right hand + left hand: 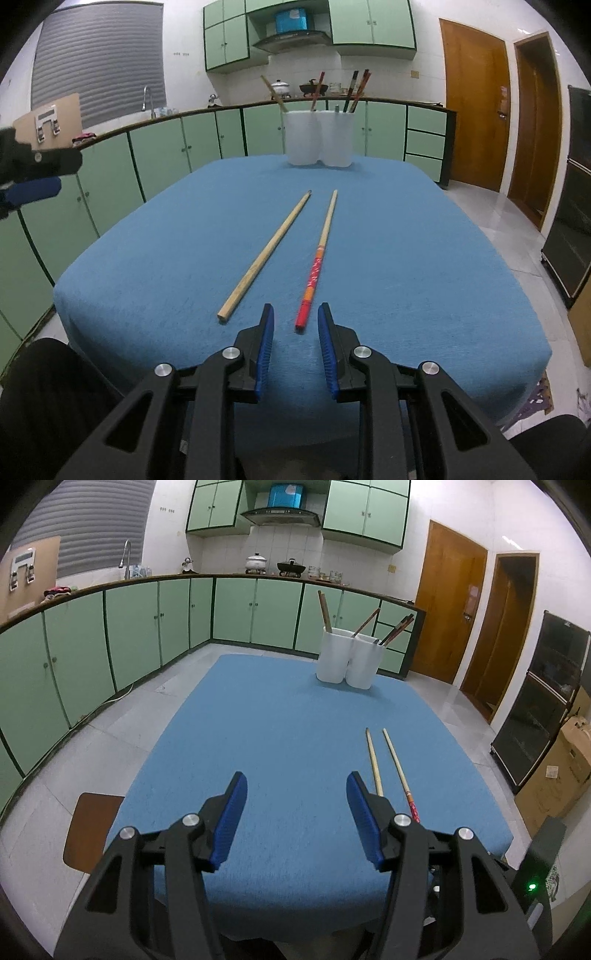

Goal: Organize utensils
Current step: 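Move both grippers back over the last two chopsticks, then grasp the red-patterned chopstick with the right gripper while the left grasps the wooden one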

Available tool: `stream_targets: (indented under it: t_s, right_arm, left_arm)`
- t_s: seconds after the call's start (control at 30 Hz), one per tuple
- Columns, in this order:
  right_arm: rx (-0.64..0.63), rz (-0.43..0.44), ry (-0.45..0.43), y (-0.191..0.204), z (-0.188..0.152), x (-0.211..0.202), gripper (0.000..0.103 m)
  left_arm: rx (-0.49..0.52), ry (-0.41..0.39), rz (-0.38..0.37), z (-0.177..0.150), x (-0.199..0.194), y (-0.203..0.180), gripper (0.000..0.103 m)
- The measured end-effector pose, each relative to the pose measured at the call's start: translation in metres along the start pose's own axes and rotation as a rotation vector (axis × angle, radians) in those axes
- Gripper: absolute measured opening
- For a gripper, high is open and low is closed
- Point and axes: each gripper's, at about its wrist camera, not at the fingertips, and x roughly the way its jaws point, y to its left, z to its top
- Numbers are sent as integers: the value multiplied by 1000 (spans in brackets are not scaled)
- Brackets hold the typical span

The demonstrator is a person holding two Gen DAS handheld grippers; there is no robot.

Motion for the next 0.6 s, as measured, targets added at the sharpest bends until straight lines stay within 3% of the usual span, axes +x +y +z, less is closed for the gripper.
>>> stream_targets:
  t_s: [0.1,0.23,0.4,0.6]
  right_arm:
    - [10,-28,20,-8,-1,9,24]
    - [41,-57,21,-25,2,10,5]
    - [107,-98,20,-55,0,10,5]
    - [119,-119,10,-64,-5,8,6]
  left_arm:
    - [3,2,-8,0,0,-1,55]
    - [5,-1,-17,0,0,-6,55]
    - [8,7,-34,-2,7,-15,56]
    - [50,35,-46,-17,24,-37,56]
